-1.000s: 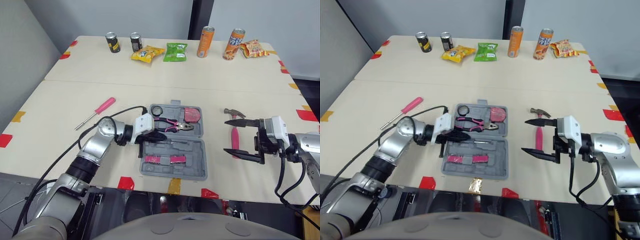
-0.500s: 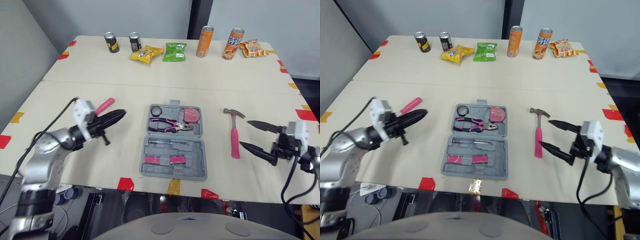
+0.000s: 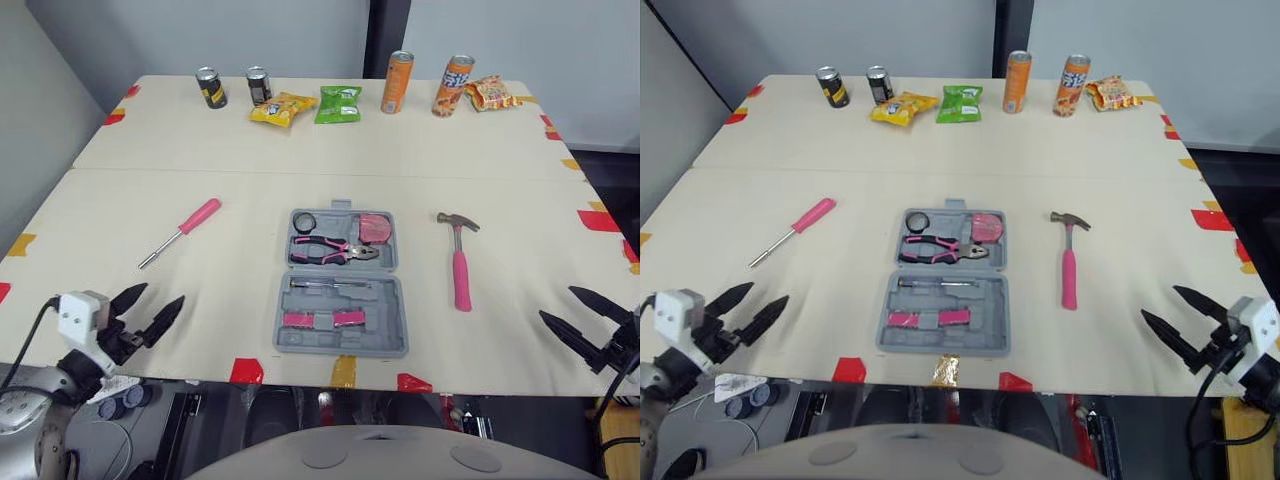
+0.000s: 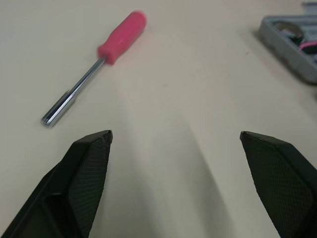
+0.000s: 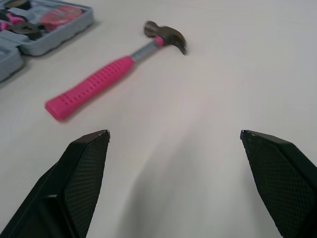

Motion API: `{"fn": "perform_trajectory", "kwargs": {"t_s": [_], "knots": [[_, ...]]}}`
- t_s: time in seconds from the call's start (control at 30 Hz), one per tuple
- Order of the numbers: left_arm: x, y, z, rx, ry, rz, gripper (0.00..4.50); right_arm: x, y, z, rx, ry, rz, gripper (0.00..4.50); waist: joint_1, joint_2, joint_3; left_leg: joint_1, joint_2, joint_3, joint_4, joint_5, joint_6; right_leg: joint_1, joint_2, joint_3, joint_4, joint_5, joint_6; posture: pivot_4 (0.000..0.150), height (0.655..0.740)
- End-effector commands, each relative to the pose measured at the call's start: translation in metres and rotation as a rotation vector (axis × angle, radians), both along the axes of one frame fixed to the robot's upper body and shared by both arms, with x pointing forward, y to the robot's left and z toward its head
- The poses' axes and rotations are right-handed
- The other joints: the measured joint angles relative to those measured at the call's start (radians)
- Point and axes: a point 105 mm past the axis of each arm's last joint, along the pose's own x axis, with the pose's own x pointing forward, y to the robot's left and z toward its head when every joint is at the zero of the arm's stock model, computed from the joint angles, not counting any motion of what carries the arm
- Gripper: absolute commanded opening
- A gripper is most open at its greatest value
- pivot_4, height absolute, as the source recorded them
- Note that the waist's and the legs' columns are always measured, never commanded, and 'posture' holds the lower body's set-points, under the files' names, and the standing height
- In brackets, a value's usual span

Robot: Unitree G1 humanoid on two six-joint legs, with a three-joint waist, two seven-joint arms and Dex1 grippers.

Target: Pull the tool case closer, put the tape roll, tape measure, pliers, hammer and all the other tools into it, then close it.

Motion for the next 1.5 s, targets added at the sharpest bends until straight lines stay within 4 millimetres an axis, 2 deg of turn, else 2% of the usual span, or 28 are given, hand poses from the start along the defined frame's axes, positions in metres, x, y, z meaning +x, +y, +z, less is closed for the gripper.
{"fn": "perform_trajectory", "kwargs": {"t_s": [0.03,0.17,0.4,0.6,0.73,0.83,1.0,1.1,1.23,1.37,1.5], "knots": [[-0.007,0.009,0.003,0.034,-0.009,0.02,4.46,-0.007,-0.012,0.003,-0.025,-0.03,-0.042,4.5,-0.001,0.0,0.001,0.0,0.0,0.0,0.0,0.0,0.0,0.0,0.0,0.0,0.0,0.0,0.0,0.15,0.74],[-0.005,0.006,0.002,0.034,-0.012,0.003,4.46,-0.006,-0.012,0.002,-0.027,-0.038,-0.041,4.5,0.0,0.001,0.004,0.0,-0.001,0.0,0.001,0.0,0.005,0.0,-0.002,-0.001,0.001,-0.005,-0.01,0.15,0.74],[0.007,-0.002,0.013,0.05,-0.047,-0.065,4.46,0.004,-0.002,0.007,-0.048,-0.075,-0.004,4.5,0.007,0.0,0.004,0.0,-0.001,0.0,0.002,0.0,0.005,0.0,-0.002,-0.002,0.003,-0.004,-0.008,0.15,0.74],[0.033,-0.027,0.042,0.081,-0.154,-0.246,4.46,0.035,0.025,0.023,-0.061,-0.151,0.04,4.5,0.007,0.001,0.004,0.0,0.0,0.0,0.003,0.0,0.005,0.0,-0.003,-0.003,0.005,-0.003,-0.007,0.15,0.74],[0.047,-0.053,0.065,0.083,-0.228,-0.375,4.46,0.054,0.04,0.032,-0.087,-0.17,0.034,4.5,0.008,0.001,0.003,0.0,0.0,-0.001,0.003,0.001,0.005,-0.001,-0.003,-0.004,0.006,0.0,-0.001,0.15,0.74],[0.049,-0.07,0.076,0.072,-0.253,-0.464,4.46,0.066,0.051,0.036,-0.07,-0.181,0.002,4.5,0.009,0.001,0.003,-0.001,-0.001,-0.001,0.003,0.001,0.004,-0.002,-0.002,-0.004,0.006,0.0,-0.001,0.15,0.74],[0.051,-0.105,0.099,0.07,-0.288,-0.641,4.46,0.09,0.082,0.048,-0.063,-0.201,-0.01,4.5,0.007,0.001,0.004,-0.001,-0.001,-0.001,0.003,0.003,0.0,-0.002,-0.002,-0.004,0.007,0.0,0.0,0.15,0.74],[0.054,-0.117,0.111,0.078,-0.316,-0.697,4.46,0.103,0.086,0.056,-0.063,-0.19,-0.04,4.5,0.007,0.001,0.004,0.0,-0.002,-0.001,0.003,0.005,-0.004,-0.002,-0.002,-0.003,0.007,0.001,0.0,0.15,0.74],[0.052,-0.136,0.123,0.08,-0.328,-0.811,4.46,0.113,0.11,0.067,-0.055,-0.201,0.038,4.5,0.008,0.001,0.004,0.0,-0.004,-0.001,0.002,0.006,-0.011,-0.001,-0.001,-0.003,0.006,0.001,0.001,0.15,0.74],[0.049,-0.154,0.132,0.072,-0.334,-0.917,4.46,0.131,0.104,0.075,-0.096,-0.18,0.081,4.5,0.008,0.002,0.004,-0.001,-0.004,-0.001,0.002,0.006,-0.013,-0.002,0.0,-0.002,0.006,0.002,0.003,0.15,0.74],[0.051,-0.164,0.138,0.062,-0.344,-0.964,4.46,0.142,0.094,0.081,-0.196,-0.159,0.195,4.5,0.011,0.001,0.004,-0.001,-0.004,0.0,0.004,0.006,-0.013,-0.001,0.0,-0.001,0.006,0.002,0.003,0.15,0.74]]}}
